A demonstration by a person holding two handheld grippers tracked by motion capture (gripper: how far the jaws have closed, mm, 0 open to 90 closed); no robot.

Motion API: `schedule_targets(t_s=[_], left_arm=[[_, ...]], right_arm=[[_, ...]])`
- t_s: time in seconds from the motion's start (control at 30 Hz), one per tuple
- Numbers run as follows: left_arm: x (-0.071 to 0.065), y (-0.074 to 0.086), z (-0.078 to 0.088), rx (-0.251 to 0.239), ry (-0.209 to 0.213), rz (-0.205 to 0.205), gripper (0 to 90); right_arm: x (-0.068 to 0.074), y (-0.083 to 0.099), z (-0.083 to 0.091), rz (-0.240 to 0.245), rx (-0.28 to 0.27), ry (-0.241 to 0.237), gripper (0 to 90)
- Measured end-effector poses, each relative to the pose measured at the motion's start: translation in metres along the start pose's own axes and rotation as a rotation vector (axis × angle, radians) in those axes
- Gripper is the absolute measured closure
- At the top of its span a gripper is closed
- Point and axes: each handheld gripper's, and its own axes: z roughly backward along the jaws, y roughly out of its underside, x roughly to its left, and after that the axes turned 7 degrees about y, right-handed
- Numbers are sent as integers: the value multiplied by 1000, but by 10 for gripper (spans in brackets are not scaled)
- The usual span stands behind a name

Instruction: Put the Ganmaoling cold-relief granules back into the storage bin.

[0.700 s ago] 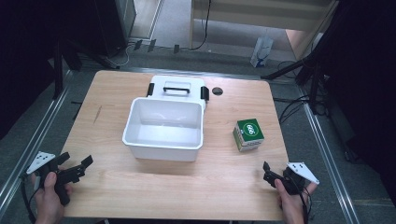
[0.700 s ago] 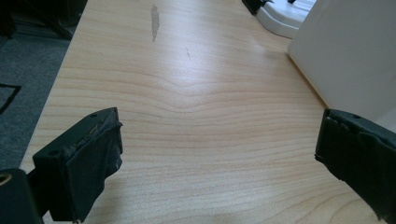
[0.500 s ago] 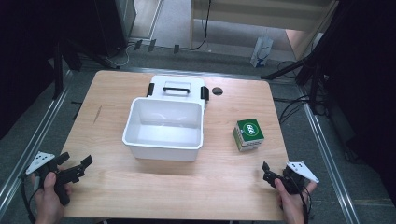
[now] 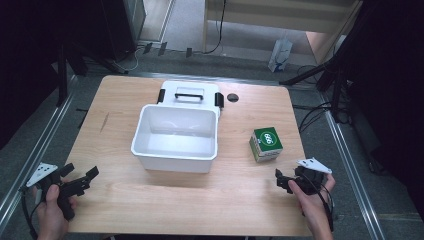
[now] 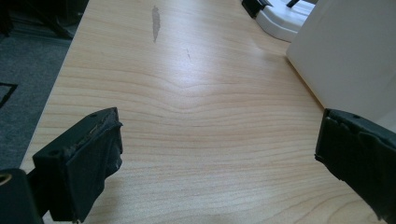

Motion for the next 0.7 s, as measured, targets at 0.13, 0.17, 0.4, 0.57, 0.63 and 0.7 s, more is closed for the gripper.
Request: schedule_targets(t_s=[0.13,0.17,0.4,0.57,0.63,0.7], left_arm=[[0,0,0,3,0,1,12],[0,0,0,2,1,2,12],[0,0,0,2,2,2,12],[0,0,0,3,2,4,12],[0,0,0,1,2,6,12],[0,0,0,1,3,7,12]], right_arm=[[7,-22,1,70,76,-37,22],[7,-28,1,85,100,-57,21],[10,-70,-4,131,315,-70,0],[21,-100,-7,220,428,-103,0],[27,-111,-10,250,466,-109,0],[33,-122,-15,265,503,-102,0]])
